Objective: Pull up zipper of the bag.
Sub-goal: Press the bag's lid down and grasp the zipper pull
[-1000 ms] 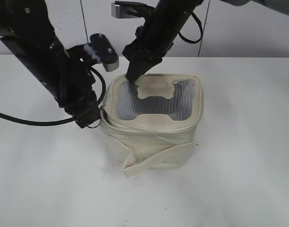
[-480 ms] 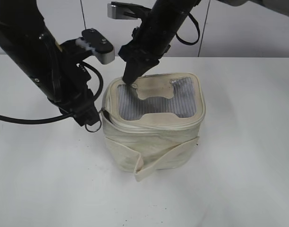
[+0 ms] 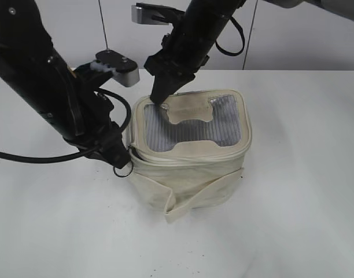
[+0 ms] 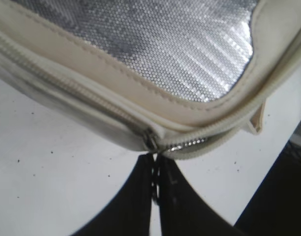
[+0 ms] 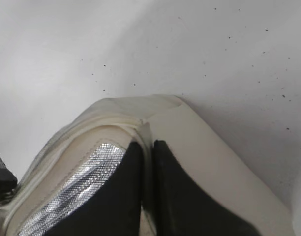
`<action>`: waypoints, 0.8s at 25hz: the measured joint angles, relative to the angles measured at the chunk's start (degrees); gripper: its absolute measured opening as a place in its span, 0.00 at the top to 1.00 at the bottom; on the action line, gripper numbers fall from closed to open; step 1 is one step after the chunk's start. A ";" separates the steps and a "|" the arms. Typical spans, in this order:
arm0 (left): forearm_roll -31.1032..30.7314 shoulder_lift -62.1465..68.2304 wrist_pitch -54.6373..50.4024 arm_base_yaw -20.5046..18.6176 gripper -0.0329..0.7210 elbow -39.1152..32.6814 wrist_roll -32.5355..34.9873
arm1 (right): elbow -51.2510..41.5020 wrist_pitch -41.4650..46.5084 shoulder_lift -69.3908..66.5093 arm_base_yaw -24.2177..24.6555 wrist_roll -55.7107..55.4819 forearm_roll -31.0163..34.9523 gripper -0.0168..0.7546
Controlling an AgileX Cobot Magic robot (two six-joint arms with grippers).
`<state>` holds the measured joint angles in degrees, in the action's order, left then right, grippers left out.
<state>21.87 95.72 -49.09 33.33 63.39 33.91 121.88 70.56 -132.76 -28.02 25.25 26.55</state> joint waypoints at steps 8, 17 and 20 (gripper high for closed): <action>2.89 -5.04 5.21 1.18 0.95 -5.83 -6.17 | -0.17 0.00 0.00 -0.04 -0.94 0.31 0.93; -1.11 -6.26 10.48 10.18 0.95 -6.91 -22.77 | -0.62 0.11 0.00 -0.11 -1.06 0.59 0.93; 0.81 -6.52 7.49 12.48 0.96 -7.21 -25.72 | -0.53 -0.85 0.00 0.00 -1.50 -0.42 0.93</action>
<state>22.68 89.20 -41.60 45.81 56.19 8.20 121.35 69.71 -132.76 -28.02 23.75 26.13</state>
